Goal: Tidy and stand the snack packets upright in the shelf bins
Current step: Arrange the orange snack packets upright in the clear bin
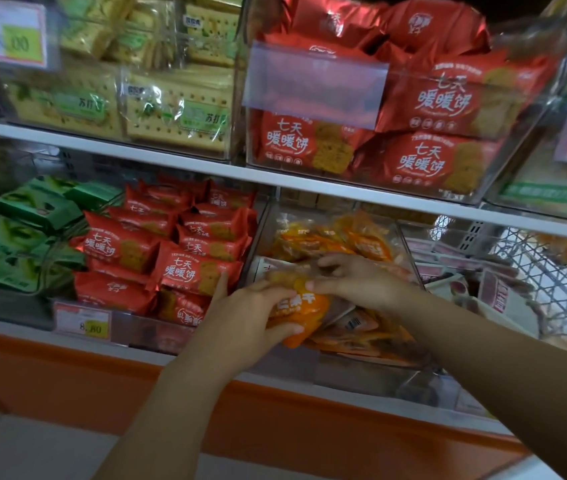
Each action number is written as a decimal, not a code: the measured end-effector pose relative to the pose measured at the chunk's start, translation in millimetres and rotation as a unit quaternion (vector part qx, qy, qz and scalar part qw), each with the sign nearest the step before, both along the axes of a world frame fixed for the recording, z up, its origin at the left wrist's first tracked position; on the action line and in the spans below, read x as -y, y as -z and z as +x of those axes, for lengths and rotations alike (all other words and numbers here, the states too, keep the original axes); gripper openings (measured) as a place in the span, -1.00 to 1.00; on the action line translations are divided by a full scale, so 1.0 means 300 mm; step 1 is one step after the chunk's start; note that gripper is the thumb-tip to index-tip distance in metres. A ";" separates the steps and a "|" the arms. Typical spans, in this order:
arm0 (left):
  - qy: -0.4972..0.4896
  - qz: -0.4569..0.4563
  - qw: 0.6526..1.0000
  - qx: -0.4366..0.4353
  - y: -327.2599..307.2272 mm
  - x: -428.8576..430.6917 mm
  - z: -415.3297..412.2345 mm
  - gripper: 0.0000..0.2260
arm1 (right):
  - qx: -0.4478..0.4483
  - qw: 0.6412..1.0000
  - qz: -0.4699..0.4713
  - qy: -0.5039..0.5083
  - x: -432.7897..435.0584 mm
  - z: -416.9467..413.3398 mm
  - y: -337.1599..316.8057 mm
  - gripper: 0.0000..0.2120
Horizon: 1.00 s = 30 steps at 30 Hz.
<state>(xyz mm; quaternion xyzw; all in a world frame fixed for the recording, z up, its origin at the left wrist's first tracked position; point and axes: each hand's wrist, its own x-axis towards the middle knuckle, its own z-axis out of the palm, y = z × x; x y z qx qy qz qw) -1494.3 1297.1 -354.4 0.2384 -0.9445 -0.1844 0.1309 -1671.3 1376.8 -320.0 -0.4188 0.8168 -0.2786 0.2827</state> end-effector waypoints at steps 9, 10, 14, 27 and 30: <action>-0.011 -0.084 0.990 -0.109 0.010 0.001 -0.022 -0.51 | 0.251 0.948 -0.182 0.067 -0.024 0.050 -0.020 -0.62; -0.006 -0.093 0.985 -0.144 0.010 0.008 -0.028 -0.55 | 0.251 0.943 -0.206 0.071 -0.027 0.048 -0.031 -0.67; -0.008 -0.089 0.970 -0.227 0.001 0.039 -0.061 -0.54 | 0.161 0.936 -0.294 0.109 -0.036 0.020 -0.073 -0.71; -0.001 -0.155 0.987 -0.046 0.002 0.077 -0.194 -0.38 | 0.085 0.937 -0.282 0.189 0.018 -0.072 -0.035 -0.80; -0.021 -0.153 0.985 -0.078 -0.005 0.108 -0.229 -0.43 | 0.180 0.933 -0.273 0.150 0.011 -0.063 -0.056 -0.69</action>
